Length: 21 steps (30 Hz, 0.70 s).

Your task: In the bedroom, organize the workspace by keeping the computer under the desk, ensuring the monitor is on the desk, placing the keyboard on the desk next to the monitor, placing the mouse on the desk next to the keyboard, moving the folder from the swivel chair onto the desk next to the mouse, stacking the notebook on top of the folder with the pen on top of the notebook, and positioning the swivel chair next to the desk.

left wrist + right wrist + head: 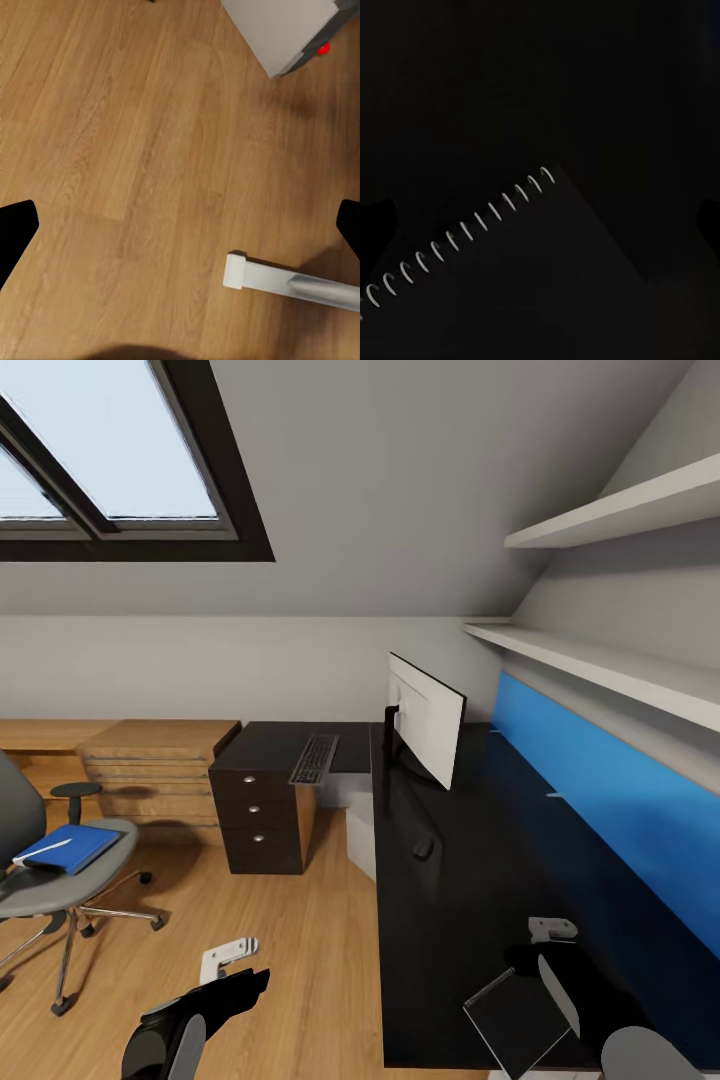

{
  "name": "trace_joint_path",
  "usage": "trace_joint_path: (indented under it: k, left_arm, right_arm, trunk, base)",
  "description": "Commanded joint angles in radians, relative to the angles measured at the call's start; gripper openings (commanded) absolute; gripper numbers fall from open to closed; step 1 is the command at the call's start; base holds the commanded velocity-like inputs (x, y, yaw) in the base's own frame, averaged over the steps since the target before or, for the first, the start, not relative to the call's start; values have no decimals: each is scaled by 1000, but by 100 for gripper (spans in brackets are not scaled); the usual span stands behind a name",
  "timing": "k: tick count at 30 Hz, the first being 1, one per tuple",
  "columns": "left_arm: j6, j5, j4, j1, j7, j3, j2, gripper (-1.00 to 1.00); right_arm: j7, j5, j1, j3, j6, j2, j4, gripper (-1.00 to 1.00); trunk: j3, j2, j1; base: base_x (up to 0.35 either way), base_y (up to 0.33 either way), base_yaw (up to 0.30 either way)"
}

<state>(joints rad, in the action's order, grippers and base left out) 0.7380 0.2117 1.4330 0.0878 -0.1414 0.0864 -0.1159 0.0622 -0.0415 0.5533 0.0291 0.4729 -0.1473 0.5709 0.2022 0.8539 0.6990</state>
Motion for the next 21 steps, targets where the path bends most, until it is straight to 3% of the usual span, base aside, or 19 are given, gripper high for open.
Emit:
trace_joint_path:
  k: [1,21]
  left_arm:
    - [5,11,1,1,-7,1,-1,100]
    - [7,12,13,1,-4,1,-1,100]
  right_arm:
    - [4,-5,0,0,5,0,2,100]
    - [7,-3,0,0,6,0,4,100]
  trunk:
    - [2,1,0]
    - [2,1,0]
  base:
    - [2,0,0]
    - [33,0,0]
